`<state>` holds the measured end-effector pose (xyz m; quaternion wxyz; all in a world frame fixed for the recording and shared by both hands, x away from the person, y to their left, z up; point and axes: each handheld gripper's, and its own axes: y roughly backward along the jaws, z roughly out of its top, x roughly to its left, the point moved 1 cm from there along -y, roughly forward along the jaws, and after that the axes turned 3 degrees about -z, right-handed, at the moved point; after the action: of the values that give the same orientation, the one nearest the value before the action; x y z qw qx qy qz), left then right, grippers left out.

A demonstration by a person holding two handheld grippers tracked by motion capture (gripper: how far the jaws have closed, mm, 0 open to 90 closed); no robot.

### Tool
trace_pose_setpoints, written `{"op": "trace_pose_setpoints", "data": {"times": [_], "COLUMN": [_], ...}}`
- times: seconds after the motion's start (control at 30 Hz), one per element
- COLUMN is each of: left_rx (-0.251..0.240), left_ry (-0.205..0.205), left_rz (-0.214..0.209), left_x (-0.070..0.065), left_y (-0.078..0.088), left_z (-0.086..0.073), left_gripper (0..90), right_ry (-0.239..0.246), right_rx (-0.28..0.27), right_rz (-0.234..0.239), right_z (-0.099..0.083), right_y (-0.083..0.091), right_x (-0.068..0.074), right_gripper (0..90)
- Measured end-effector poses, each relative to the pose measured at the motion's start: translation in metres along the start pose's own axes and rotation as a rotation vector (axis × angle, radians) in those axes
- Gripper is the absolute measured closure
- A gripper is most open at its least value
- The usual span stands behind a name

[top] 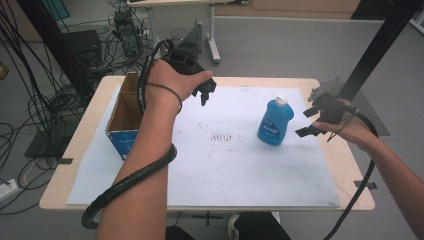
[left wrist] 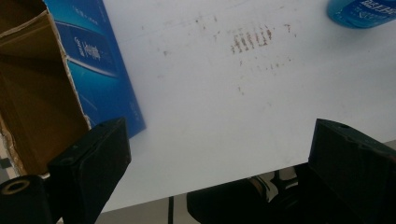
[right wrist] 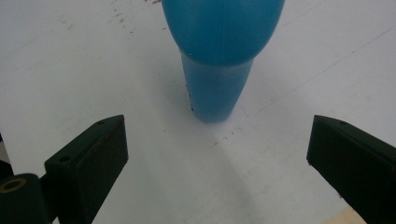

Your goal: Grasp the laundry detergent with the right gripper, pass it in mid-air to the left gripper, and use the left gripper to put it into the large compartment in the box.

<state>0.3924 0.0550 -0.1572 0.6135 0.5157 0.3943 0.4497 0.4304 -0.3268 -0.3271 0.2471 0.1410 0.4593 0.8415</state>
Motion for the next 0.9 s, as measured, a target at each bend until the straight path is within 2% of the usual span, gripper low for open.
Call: {"op": "trace_pose_setpoints", "data": {"times": [0.1,0.3,0.47,0.87,0.9], "left_rx": [0.003,0.013,0.013,0.021,0.022], "left_ry": [0.002,-0.005,-0.005,0.002,0.004], "left_rz": [0.002,0.016,0.021,0.02,0.02], "left_x": [0.001,0.001,0.001,0.005,0.006], "left_y": [-0.002,-0.004,-0.006,-0.011,-0.011], "left_z": [0.0,0.001,0.002,0.002,0.003], "left_gripper": [6.1,6.1,6.1,6.1,6.1], "right_ry": [-0.009,-0.008,-0.027,-0.043,-0.046], "right_rx": [-0.028,-0.046,-0.102,-0.155,-0.178], "right_rz": [0.005,0.004,-0.013,-0.048,-0.049], "right_z": [-0.002,-0.003,-0.005,-0.006,-0.006], "right_y": [-0.009,-0.018,-0.027,-0.047,-0.048], "right_x": [0.001,0.002,0.004,0.009,0.01], "right_gripper": [4.3,3.8,2.7,2.5,2.6]}}
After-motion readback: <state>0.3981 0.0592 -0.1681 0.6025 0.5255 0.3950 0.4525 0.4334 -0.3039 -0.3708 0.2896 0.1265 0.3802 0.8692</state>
